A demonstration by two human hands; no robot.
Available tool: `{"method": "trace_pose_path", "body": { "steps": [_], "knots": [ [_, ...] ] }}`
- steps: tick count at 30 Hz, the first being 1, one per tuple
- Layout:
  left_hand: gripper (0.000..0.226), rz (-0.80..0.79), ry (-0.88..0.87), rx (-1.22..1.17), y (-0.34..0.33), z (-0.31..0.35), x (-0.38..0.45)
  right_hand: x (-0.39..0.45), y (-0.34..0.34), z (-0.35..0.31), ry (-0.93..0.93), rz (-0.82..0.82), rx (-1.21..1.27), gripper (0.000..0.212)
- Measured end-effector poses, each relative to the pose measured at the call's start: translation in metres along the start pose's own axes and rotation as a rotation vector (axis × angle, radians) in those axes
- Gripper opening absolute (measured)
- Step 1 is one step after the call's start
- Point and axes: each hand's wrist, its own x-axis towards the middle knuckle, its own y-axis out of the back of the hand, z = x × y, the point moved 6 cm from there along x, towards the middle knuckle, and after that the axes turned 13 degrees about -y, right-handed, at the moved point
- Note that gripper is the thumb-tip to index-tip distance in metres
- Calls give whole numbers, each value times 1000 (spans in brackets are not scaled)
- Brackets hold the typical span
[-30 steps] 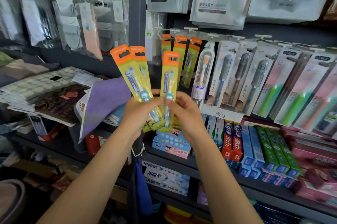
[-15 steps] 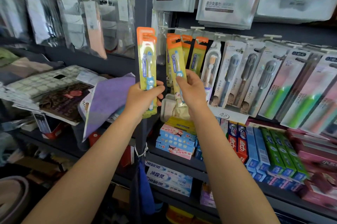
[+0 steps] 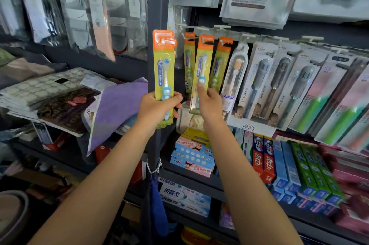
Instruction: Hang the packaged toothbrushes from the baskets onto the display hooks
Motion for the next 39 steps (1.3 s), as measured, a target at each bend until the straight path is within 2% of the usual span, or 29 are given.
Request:
{"method": "trace_pose_path", "body": {
  "steps": [2,5,10,13,15,18,21,24,25,27,28,30,32,34,37,39],
  "knots": [
    [3,-2,-8,10,0,0,0,5,-5,14,-50,-6,-6,39],
    [2,-10,-11,22,0,0,0,3,-13,28,-108,-34,29,31],
    [2,-13,7,12,0,-1,0,6,-17,25,-141,-14,151,31],
    [5,-26,10,14,1,0,-1,6,-17,27,-199,-25,115,31],
    [11,-44,12,28,1,2,-3,-1,-14,38,-270,-46,87,41],
    [19,-125,6,49,-2,3,-9,-14,-2,56,-330,-64,36,29],
    [22,-198,35,16,-10,-1,-20,-37,6,54,-285,-105,114,17],
    [26,-178,50,98,-15,-7,-21,-59,6,37,-144,-241,128,21],
    [34,-176,59,139,-16,-4,-21,-65,6,32,-95,-281,98,19],
    [70,-191,73,178,-20,1,-22,-70,6,28,-26,-323,39,13],
    [75,-211,76,187,-23,3,-22,-72,6,27,1,-339,25,12],
    [48,-258,56,225,-28,10,-23,-73,4,28,41,-375,5,10],
    [35,-281,38,251,-32,15,-24,-74,4,28,52,-377,-2,10],
    [37,-281,-2,274,-34,18,-25,-74,6,27,42,-337,14,11],
    [52,-231,-69,301,-29,22,-26,-67,16,23,25,-260,65,11],
    [43,-162,-86,238,-23,20,-24,-61,24,18,12,-229,93,11]
  ]
}}
